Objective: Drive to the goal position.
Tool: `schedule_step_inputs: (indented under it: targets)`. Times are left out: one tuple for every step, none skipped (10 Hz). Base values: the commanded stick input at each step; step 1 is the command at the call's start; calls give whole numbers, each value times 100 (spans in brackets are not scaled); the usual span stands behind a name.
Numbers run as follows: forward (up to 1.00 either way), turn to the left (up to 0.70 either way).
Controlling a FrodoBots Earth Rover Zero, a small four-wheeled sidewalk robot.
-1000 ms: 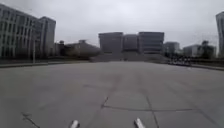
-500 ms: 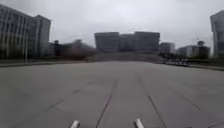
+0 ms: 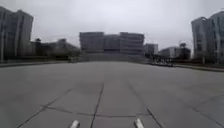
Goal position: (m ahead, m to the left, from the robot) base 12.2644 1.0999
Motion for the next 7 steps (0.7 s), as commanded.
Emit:
schedule_step_inputs:
  targets:
    - [100,0]
    - [100,0]
    - [100,0]
    - [100,0]
    - [100,0]
    - [100,0]
    - [100,0]
